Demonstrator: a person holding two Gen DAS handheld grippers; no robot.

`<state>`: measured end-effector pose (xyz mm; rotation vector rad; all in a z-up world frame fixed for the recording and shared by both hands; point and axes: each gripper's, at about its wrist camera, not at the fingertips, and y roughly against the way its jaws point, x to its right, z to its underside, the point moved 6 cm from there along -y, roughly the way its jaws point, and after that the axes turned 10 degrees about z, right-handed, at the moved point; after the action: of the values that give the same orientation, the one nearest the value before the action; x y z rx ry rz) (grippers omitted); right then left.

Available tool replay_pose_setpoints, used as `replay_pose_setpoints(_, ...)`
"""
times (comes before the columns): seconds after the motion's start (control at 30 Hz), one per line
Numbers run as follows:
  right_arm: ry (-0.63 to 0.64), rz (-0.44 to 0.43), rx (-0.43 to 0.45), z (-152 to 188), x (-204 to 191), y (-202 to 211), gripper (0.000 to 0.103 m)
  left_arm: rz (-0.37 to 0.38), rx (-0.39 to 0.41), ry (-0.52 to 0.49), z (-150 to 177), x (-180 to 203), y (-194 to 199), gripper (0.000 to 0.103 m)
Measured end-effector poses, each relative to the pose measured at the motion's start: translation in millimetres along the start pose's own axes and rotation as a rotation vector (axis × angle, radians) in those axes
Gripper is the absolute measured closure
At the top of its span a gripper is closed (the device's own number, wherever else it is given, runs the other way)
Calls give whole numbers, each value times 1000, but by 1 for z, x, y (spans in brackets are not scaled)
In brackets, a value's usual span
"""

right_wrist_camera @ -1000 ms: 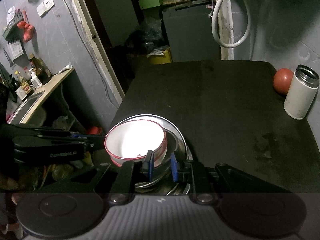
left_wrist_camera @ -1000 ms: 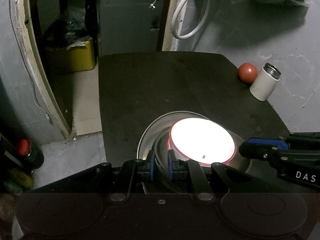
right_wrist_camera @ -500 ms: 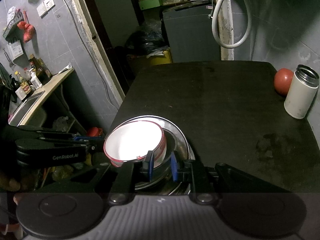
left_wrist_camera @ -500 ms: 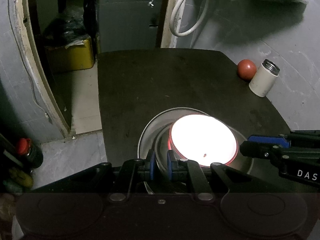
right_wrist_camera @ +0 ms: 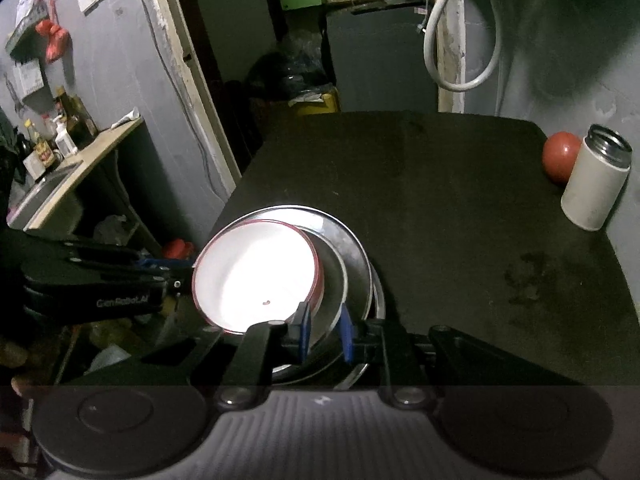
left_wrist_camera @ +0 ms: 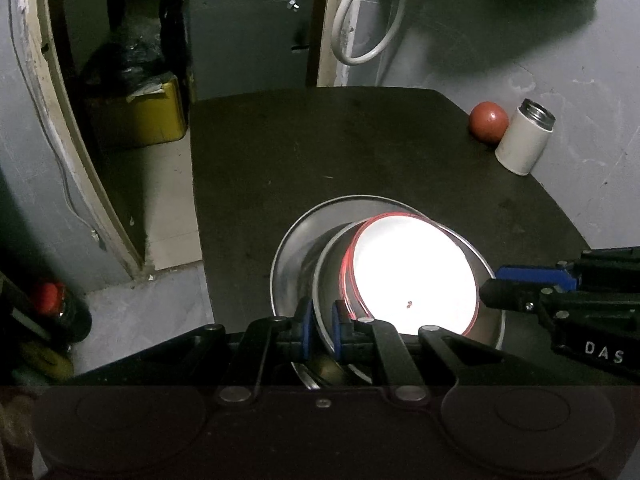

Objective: Organize plates and bowls
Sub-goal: 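Lower the nested bowls onto the steel plate stack with both grippers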

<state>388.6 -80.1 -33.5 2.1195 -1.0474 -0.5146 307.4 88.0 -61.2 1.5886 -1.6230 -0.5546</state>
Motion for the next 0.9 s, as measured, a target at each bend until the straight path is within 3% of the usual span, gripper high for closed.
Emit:
replay_pose_setpoints(0.4, -4, 14, 19, 8, -5, -1, 85, 9, 6, 76, 4, -5, 1, 91)
replay_pose_setpoints(0.73, -25, 17, 24, 11, -3, 1, 82, -10, 14, 117, 8, -7, 7, 77)
replay_pose_setpoints(0.9, -30, 14, 33, 12, -3, 4, 69, -12, 19, 122, 10, -6, 11, 70)
